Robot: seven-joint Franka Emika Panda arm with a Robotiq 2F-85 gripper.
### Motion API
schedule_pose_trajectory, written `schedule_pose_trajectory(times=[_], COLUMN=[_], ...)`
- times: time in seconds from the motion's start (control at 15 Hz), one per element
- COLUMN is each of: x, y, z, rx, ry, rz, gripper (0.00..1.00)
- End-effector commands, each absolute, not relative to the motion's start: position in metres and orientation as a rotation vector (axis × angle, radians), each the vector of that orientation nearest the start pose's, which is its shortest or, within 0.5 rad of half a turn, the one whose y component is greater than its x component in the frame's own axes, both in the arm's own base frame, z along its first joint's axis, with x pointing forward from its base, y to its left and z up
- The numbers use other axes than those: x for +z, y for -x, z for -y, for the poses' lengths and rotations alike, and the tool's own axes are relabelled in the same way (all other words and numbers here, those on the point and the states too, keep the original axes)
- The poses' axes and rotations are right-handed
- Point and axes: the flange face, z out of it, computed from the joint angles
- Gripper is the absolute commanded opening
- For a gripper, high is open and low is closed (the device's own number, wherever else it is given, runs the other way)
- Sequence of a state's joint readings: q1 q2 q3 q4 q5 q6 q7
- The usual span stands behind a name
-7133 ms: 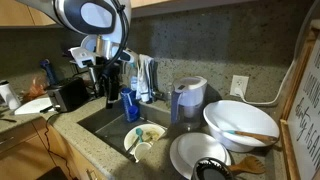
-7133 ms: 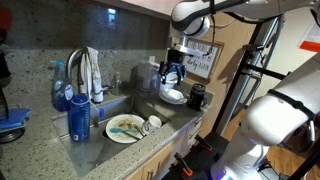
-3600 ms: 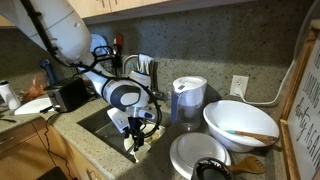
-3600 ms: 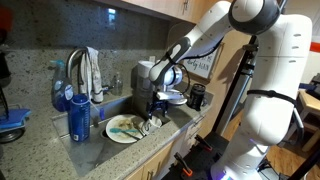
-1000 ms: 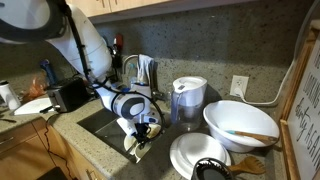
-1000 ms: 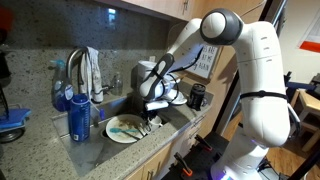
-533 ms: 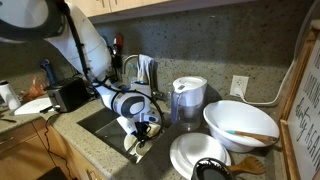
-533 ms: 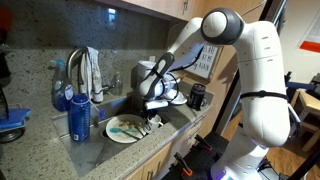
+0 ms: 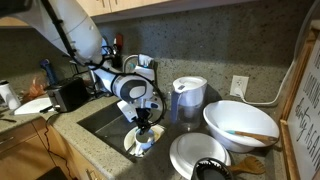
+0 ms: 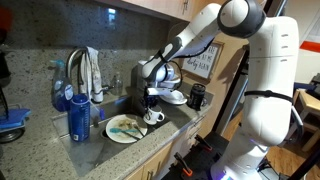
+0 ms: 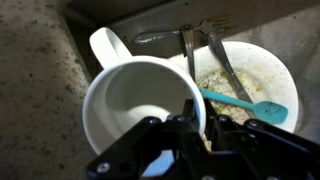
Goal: Take the mug out of the sink, put it on the counter then use the towel to dry it inside
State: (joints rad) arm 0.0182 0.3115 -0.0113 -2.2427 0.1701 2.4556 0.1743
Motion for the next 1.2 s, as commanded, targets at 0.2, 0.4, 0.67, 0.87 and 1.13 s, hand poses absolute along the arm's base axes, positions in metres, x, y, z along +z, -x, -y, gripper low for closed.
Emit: schedule_pose_trajectory(times=[0.2, 0.4, 0.67, 0.87, 1.13], x=[0.324, 0.345, 0.355, 0.352, 0.345], y=[-0.530, -0.524, -0.513, -0.500, -0.483], z=[0.020, 0.024, 0.026, 0.030, 0.041], rx=[0.075, 0.139, 0.246, 0.335, 0.406], ry=[2.921, 2.903, 2.889, 2.886, 2.887], rz=[-0.437, -0.445, -0.465, -0.503, -0.596], gripper=[0.03, 0.03, 0.03, 0.03, 0.03])
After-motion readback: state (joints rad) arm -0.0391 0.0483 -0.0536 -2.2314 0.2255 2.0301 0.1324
